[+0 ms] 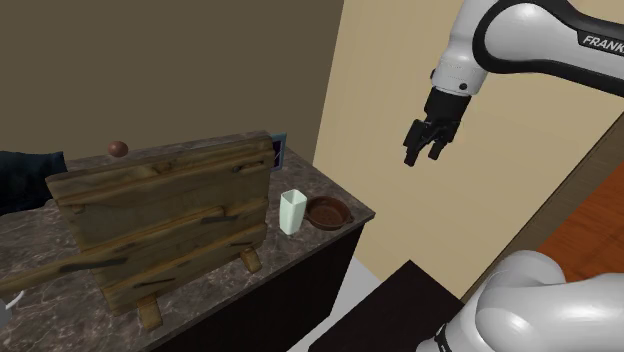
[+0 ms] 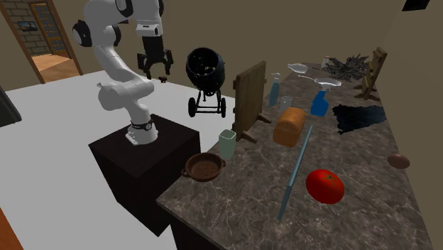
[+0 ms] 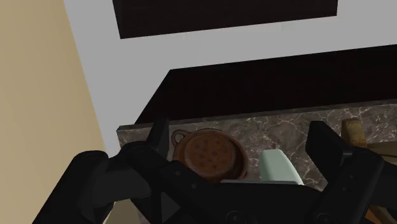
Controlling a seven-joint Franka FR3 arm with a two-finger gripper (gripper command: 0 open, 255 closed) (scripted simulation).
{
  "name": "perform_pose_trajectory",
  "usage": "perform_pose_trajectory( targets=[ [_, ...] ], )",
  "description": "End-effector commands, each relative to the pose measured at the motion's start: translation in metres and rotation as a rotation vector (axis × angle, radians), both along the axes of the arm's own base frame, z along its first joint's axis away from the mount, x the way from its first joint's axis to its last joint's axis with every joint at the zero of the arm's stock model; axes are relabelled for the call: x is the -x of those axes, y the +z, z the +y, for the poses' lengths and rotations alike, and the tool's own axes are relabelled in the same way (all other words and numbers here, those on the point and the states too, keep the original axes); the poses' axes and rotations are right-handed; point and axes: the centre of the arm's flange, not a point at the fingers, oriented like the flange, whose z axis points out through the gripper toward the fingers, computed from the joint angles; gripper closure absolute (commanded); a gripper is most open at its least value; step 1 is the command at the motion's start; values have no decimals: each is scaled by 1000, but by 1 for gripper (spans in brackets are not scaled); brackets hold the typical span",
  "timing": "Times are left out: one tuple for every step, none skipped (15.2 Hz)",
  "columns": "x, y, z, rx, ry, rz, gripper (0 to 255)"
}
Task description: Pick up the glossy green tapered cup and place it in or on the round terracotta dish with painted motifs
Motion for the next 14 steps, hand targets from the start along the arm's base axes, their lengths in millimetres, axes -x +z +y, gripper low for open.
perform_pose_trajectory(
  targets=[
    [0,0,0,0,0,0,0],
    [-9,-8,4,0,5,-2,0],
    [-18,-17,9,1,10,-4,0],
    [-27,-25,13,1,14,-7,0],
    [-36,-33,18,2,19,-9,0],
    [-45,-41,22,2,24,-11,0],
    [-54,-50,27,2,29,-13,0],
    [-63,-58,32,3,34,-15,0],
    [-71,-66,36,3,38,-17,0],
    [-80,-74,41,4,43,-20,0],
    [-89,-82,46,4,48,-22,0],
    [-98,-91,51,5,53,-24,0],
    [-107,-99,55,5,58,-26,0],
    [-116,-107,60,5,62,-28,0]
  ],
)
